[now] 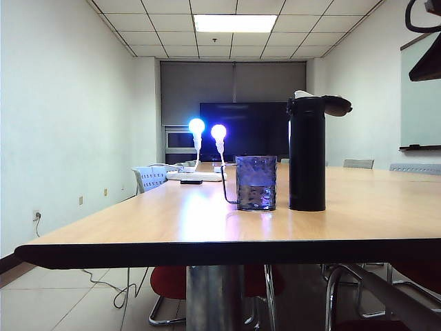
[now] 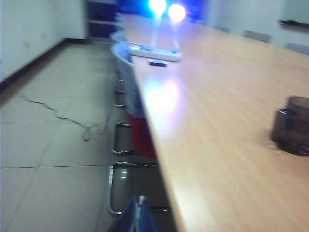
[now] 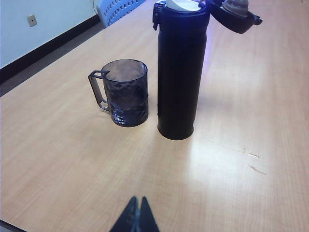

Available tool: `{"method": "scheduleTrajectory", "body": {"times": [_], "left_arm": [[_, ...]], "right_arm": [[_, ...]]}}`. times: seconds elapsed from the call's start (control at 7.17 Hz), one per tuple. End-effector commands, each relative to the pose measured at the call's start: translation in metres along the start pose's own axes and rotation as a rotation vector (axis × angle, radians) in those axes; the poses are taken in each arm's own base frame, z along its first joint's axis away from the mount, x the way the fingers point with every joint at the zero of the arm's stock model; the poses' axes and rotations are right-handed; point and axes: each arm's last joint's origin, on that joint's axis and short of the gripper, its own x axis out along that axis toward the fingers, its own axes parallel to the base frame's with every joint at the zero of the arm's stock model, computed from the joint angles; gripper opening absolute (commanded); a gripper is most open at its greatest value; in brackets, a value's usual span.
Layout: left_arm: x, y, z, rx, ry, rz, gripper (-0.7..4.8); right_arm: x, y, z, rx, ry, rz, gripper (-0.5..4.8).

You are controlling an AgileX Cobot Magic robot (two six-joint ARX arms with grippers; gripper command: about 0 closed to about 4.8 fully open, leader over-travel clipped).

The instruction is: Pick up the black thermos cup, pour some water from it into the cup, and then put the thermos cup back on the table.

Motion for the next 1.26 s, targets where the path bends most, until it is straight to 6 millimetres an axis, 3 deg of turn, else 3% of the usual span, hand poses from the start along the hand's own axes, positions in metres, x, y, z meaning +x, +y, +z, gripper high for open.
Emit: {"method": "scheduleTrajectory", "body": {"times": [0.14, 0.56, 0.7, 0.84, 1.12, 1.26], "left_arm": [[-0.006, 0.007, -0.007, -0.001, 0.04, 0.064, -0.06], [-0.006, 0.008, -0.009, 0.003, 0.061, 0.035, 0.0], [-0.006, 0.008, -0.009, 0.003, 0.061, 0.034, 0.0], [-0.006, 0.008, -0.009, 0.003, 0.062, 0.035, 0.0], [-0.006, 0.008, -0.009, 0.003, 0.062, 0.034, 0.0], [-0.006, 0.008, -0.009, 0.003, 0.062, 0.035, 0.0]], "right_arm": [[0.0, 0.0, 0.002, 0.0, -0.013, 0.002, -0.06], [0.0, 0.0, 0.002, 0.0, -0.013, 0.002, -0.06], [-0.016, -0.001, -0.023, -0.065, -0.176, -0.144, -0.06], [-0.023, -0.001, -0.032, -0.075, -0.275, -0.212, -0.06], [-0.056, 0.007, -0.063, -0.103, -0.554, -0.275, -0.06], [-0.059, 0.008, -0.068, -0.098, -0.514, -0.275, -0.06]]}}
